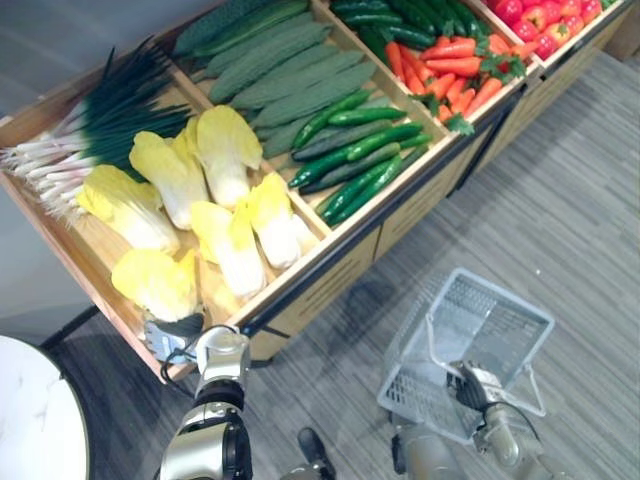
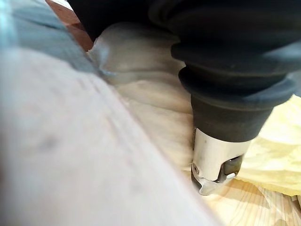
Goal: Pick vegetable in the basket
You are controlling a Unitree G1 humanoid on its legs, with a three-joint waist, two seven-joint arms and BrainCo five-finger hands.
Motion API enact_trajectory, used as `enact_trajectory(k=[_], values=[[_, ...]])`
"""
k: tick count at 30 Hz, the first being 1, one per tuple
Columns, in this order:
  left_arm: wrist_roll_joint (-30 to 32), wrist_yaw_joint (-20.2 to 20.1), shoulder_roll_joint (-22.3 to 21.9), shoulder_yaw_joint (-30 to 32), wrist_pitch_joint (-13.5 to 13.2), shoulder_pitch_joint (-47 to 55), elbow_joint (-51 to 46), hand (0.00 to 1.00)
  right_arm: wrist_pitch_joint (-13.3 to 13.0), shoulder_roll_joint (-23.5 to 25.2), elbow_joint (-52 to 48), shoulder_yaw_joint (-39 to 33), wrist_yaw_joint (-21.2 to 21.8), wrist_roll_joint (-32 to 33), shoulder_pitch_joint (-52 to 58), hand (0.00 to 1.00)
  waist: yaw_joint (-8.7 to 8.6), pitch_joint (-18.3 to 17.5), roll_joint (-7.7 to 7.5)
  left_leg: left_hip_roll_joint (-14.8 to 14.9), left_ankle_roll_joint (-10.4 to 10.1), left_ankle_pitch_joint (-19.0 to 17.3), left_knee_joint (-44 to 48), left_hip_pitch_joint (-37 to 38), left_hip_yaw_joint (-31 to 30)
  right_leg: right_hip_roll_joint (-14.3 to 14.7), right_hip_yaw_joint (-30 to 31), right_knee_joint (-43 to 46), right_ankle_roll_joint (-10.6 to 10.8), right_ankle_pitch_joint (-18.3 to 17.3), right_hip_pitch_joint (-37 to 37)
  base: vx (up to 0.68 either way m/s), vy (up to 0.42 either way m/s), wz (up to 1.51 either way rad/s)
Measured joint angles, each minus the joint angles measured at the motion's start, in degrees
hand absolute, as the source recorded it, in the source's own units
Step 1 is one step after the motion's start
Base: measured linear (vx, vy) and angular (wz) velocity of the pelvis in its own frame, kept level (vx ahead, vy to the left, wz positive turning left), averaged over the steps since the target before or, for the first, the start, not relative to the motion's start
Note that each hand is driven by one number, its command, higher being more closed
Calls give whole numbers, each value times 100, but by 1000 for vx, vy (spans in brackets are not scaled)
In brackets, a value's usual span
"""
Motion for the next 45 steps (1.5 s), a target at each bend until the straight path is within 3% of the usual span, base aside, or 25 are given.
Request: enact_trajectory(k=[6, 9, 11, 17, 23, 28, 33, 42, 45], values=[[-65, -193, -30, -18, -11, -31, -12, 100, 3, 0, 3, 17, 119, 0, 37, 100, -28, 1, -2, -11, 3, 1, -8, 112, -100, -32, -88, 1, -3, 2, 171, 8, -22, 9], [-284, -334, -266, -53, -104, -19, -438, 100, 40, 3, 10, 16, 123, -4, 51, 100, -32, -1, -6, -58, 27, 17, -8, 117, -189, -103, -191, 2, 8, 12, 227, 12, -1, 17], [-330, -448, -584, -402, -193, 79, -1009, 100, 81, 31, 30, 13, 124, -14, 60, 100, -39, 4, -27, -97, 52, 1, -10, 177, -275, -150, -259, 3, 8, 12, 331, 33, 17, 17], [-266, -407, -1070, -931, -370, 495, -2248, 100, 210, 161, 29, -67, 121, -18, 120, 100, -116, -3, -36, -176, 119, -47, 17, 294, -406, -245, -334, 4, 7, 11, 529, 24, 17, 11], [14, -199, -1269, -1053, -383, 802, -2980, 100, 258, 198, 31, -229, 121, -18, 323, 100, 8, -9, -31, -144, 126, -216, 184, 279, -452, -249, -288, 21, 9, 11, 604, -14, -10, 0], [228, -187, -1537, -1117, -381, 857, -3312, 100, 295, 199, 36, -351, 121, -22, 520, 100, 7, -76, 56, -61, 112, -119, 167, 309, -584, -176, -166, 34, 10, 11, 675, 15, -39, 10], [280, -186, -1615, -1128, -374, 946, -3554, 100, 327, 202, 59, -468, 121, -24, 618, 100, 13, -187, 169, -50, 103, -101, 169, 318, -606, -170, -153, 17, 13, 10, 708, -6, -22, 2], [450, -219, -1618, -1150, -381, 1116, -4414, 100, 386, 354, 106, -517, 140, -28, 794, 100, 23, -385, 166, -21, 37, 92, -173, 467, -734, -108, -19, 10, 42, -12, 796, -39, -48, 5], [459, -426, -1591, -1396, -453, 1184, -4787, 100, 389, 354, 259, -601, 160, -21, 779, 100, 39, -429, 192, -31, -2, 239, -419, 576, -829, -59, -30, 28, 108, -62, 798, -25, -59, 1]])
